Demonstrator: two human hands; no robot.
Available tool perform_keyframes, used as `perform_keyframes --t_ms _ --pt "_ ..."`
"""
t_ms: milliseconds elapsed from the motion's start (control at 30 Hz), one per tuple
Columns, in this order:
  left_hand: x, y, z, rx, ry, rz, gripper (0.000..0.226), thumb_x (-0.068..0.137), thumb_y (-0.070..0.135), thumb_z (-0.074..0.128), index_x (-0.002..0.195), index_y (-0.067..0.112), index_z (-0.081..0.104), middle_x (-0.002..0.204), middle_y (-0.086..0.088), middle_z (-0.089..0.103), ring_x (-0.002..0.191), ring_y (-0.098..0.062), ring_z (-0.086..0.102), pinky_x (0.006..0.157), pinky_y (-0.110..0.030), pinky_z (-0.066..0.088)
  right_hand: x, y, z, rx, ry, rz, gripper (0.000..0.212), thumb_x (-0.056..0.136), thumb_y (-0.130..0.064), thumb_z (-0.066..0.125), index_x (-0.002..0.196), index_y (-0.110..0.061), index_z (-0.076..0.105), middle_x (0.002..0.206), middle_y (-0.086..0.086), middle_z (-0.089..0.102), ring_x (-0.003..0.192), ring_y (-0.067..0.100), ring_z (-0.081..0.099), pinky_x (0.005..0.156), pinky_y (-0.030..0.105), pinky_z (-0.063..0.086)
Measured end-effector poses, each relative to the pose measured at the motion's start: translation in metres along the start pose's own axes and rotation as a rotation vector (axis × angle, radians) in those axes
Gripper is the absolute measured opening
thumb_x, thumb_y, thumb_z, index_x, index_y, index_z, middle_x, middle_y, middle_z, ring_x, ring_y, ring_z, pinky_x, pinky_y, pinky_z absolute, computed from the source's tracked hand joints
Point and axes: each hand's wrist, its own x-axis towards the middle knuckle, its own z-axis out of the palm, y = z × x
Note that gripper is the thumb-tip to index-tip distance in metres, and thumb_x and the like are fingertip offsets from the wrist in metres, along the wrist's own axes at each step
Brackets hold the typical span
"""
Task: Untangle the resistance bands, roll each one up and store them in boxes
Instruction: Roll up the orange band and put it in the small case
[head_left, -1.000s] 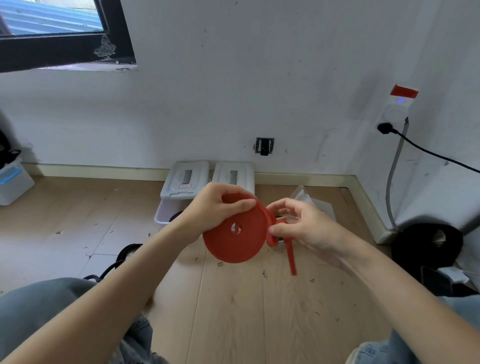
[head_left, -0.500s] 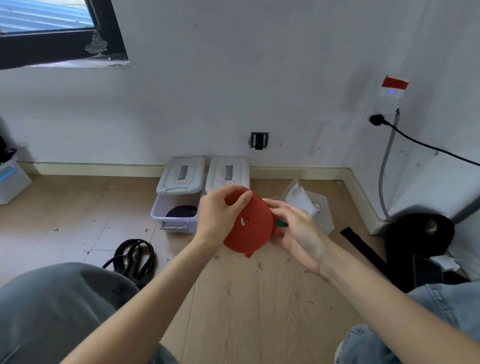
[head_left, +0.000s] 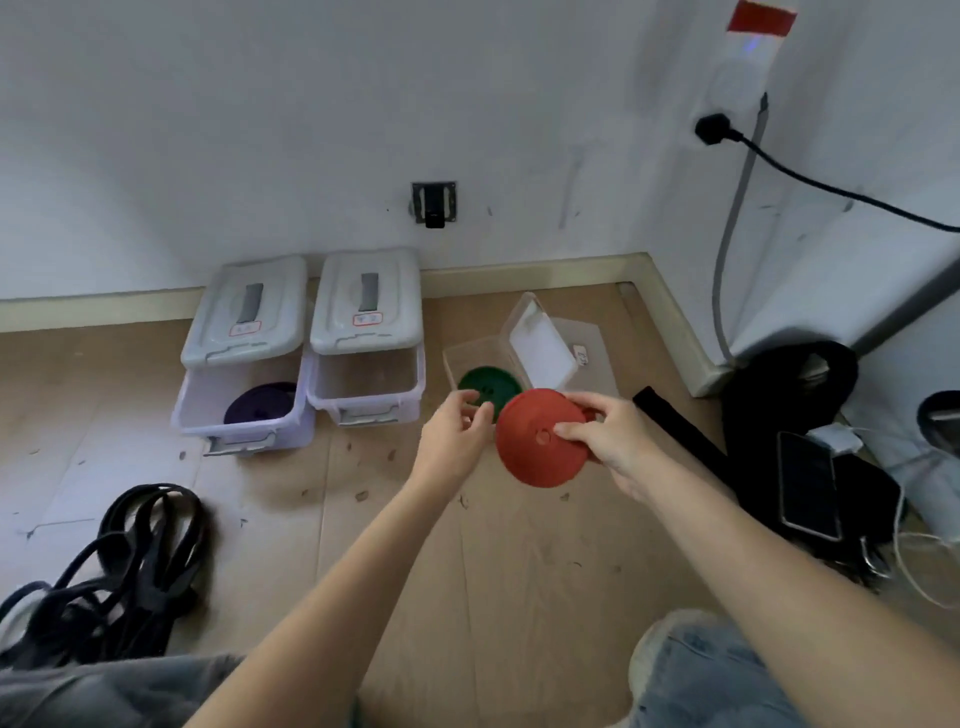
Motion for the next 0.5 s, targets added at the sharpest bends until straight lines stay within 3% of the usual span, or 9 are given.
perform_keyframes --t_ms 233,500 --pt "0.052 -0.043 0.087 0.236 -0.196 -0.025 0.036 0.089 0.006 0.047 0.124 0.009 0.054 0.119 -0.008 0.061 0.104 -0.020 0.057 0.086 -0.025 0.044 0.089 0.082 -0.044 -0.204 0.050 0.147 0.049 0.074 0.000 0.074 0.119 -0.017 0.063 0.113 0.008 0.063 0.105 0.024 0.058 0.095 0.041 0.048" --pt "0.107 -0.045 0.180 0.075 -0.206 -0.102 0.039 0.098 0.023 0.038 0.136 0.013 0.042 0.134 -0.014 0.047 0.126 -0.029 0.043 0.107 -0.042 0.034 0.146 0.115 -0.070 -0.318 -0.074 0.148 0.049 0.076 -0.002 0.073 0.119 -0.021 0.062 0.102 0.001 0.059 0.097 0.013 0.054 0.082 0.023 0.045"
